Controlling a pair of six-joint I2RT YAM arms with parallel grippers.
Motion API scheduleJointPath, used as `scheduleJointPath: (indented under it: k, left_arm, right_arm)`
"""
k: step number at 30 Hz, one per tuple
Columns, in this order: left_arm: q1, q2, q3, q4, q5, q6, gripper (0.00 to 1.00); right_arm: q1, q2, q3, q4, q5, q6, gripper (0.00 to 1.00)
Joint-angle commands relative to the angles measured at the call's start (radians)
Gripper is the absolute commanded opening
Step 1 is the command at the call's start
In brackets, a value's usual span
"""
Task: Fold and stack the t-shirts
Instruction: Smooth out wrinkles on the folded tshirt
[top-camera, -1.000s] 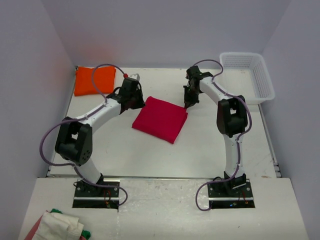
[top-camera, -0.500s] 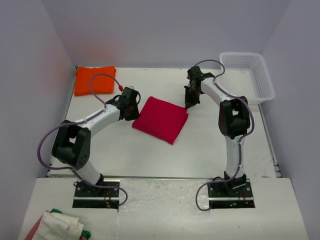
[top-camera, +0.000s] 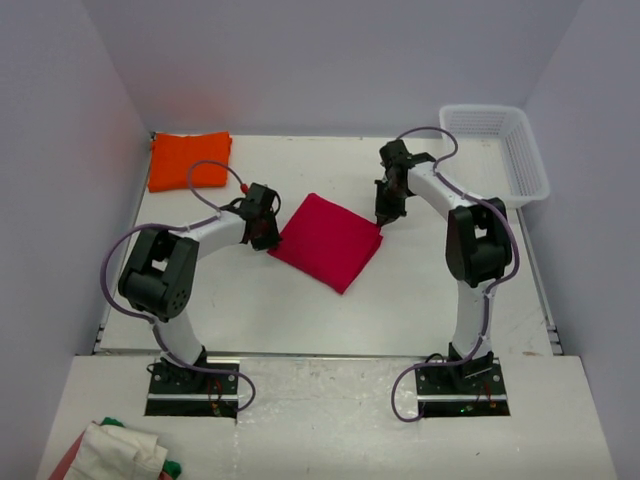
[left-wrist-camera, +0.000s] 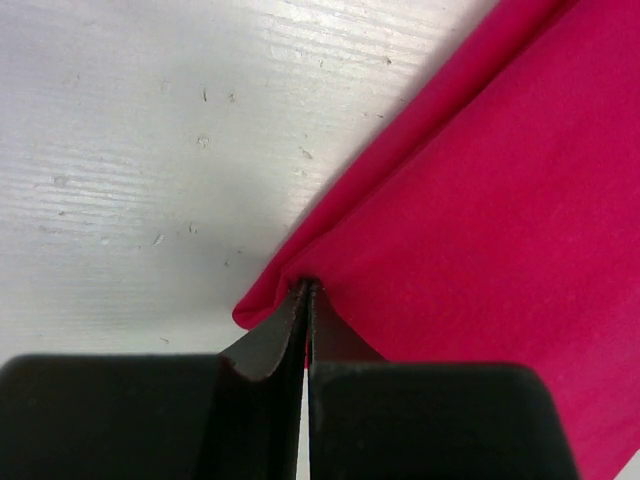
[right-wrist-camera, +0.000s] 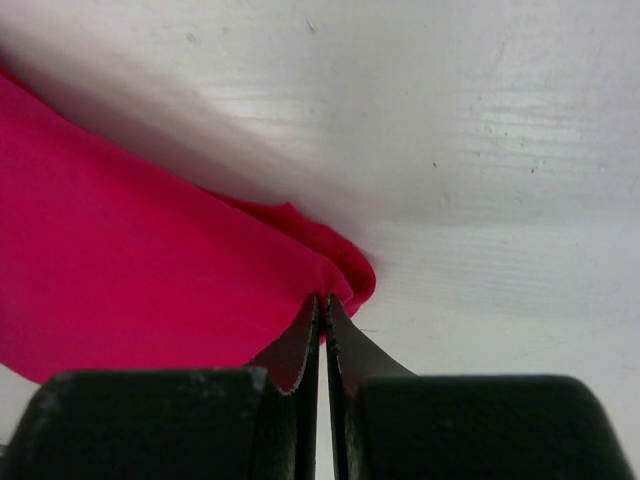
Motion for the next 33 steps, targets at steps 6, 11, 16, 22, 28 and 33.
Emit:
scheduleJointPath:
  k: [6,11,16,22,28,33]
  left_arm:
    - [0.046,-0.011,-0.054,0.013,0.001,0.013,0.00]
    - [0.056,-0.052,-0.065,-0.007,-0.005,0.027,0.00]
    - [0.056,-0.075,-0.068,-0.008,0.003,0.025,0.00]
    - [0.049,-0.166,-0.060,-0.030,-0.027,0.019,0.00]
    - [-0.019,-0.246,-0.082,-0.039,0.055,-0.029,0.00]
    - [-0.124,-0.336,-0.117,-0.045,-0.011,-0.082,0.00]
  right_arm:
    - [0.000,0.033,-0.037,-0.008,0.125,0.057,0.00]
    - [0.006,0.021,-0.036,-0.028,0.098,0.087,0.00]
    - [0.009,0.004,-0.026,-0.019,0.122,0.095,0.41]
    - [0.041,-0.143,-0.024,-0.025,0.291,0.071,0.59]
    - [0.121,-0.298,-0.104,-0.005,0.255,0.075,0.59]
    - [0.193,-0.430,-0.264,0.107,0.005,0.089,0.18]
